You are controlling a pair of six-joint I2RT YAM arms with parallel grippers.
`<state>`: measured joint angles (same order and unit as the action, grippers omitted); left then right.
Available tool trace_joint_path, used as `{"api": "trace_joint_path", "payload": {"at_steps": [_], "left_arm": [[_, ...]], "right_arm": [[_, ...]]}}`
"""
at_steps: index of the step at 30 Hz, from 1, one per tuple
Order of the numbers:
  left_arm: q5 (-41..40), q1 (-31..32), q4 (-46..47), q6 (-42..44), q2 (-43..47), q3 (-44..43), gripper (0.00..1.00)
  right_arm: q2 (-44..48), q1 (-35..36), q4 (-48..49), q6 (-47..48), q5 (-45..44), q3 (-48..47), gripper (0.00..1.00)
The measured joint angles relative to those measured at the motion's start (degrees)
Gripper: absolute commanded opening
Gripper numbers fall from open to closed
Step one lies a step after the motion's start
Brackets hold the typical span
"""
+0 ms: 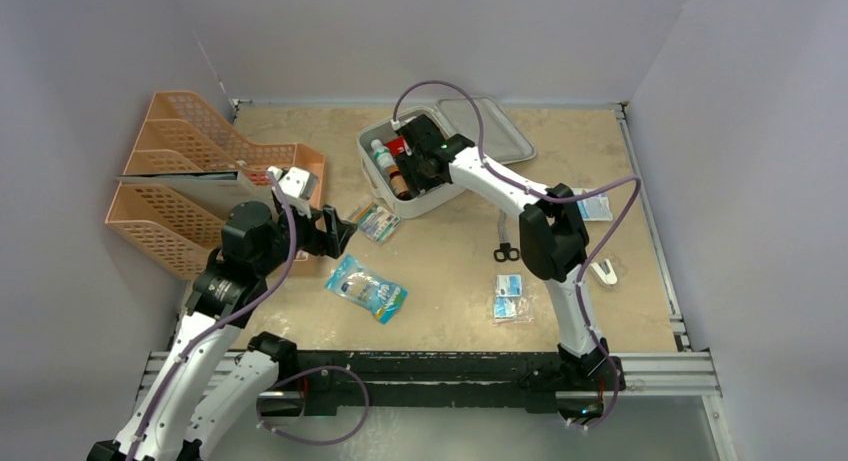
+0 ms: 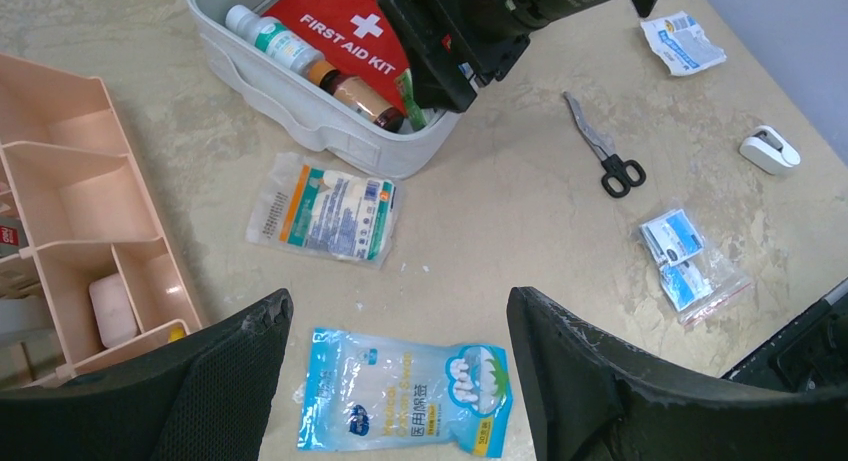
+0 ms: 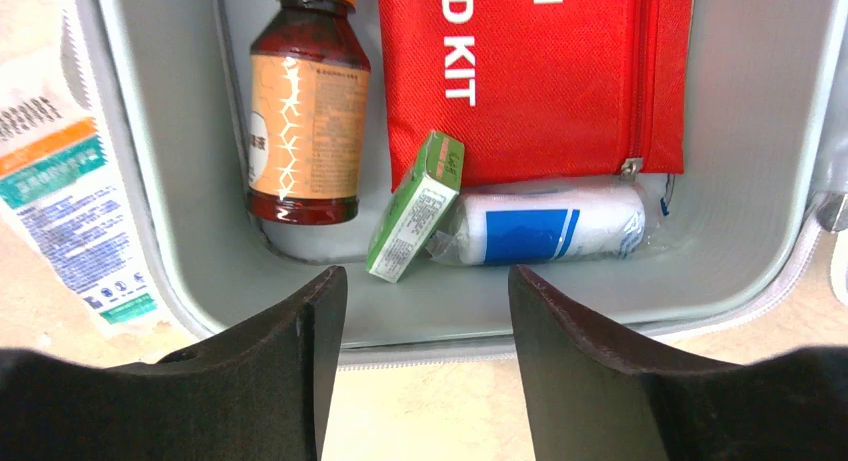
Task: Organize the medicine kit
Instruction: Place the medical item at the medicine box.
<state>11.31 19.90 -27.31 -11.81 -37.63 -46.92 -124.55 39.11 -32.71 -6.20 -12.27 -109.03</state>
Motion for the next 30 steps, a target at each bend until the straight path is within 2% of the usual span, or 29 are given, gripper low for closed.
{"api": "trace_joint_path", "payload": {"at_steps": [8, 15, 21, 26, 30], "left_arm": [[-0.17, 0.00, 0.09, -0.11, -1.53, 1.88, 0.77], [-0.20, 0.00, 0.07, 0.07, -1.36, 1.95, 0.77], [-0.28, 0.00, 0.09, 0.46, -1.16, 2.10, 0.77], [-0.63, 0.00, 0.09, 0.48, -1.09, 2.34, 0.77], [-0.70, 0.00, 0.07, 0.50, -1.09, 2.47, 0.77]], "right_arm": [[-0.24, -0.90, 0.28, 0.00, 0.57, -4.44, 0.55], [-5.49, -2.03, 1.60, -0.02, 1.55, -10.40, 0.51], [-9.09, -2.80, 1.09, -0.17, 2.34, -10.84, 0.45], [-9.31, -3.43, 0.17, -0.26, 2.40, -10.84, 0.37], [-9.29, -3.85, 0.11, -0.42, 2.34, -10.16, 0.34]]}}
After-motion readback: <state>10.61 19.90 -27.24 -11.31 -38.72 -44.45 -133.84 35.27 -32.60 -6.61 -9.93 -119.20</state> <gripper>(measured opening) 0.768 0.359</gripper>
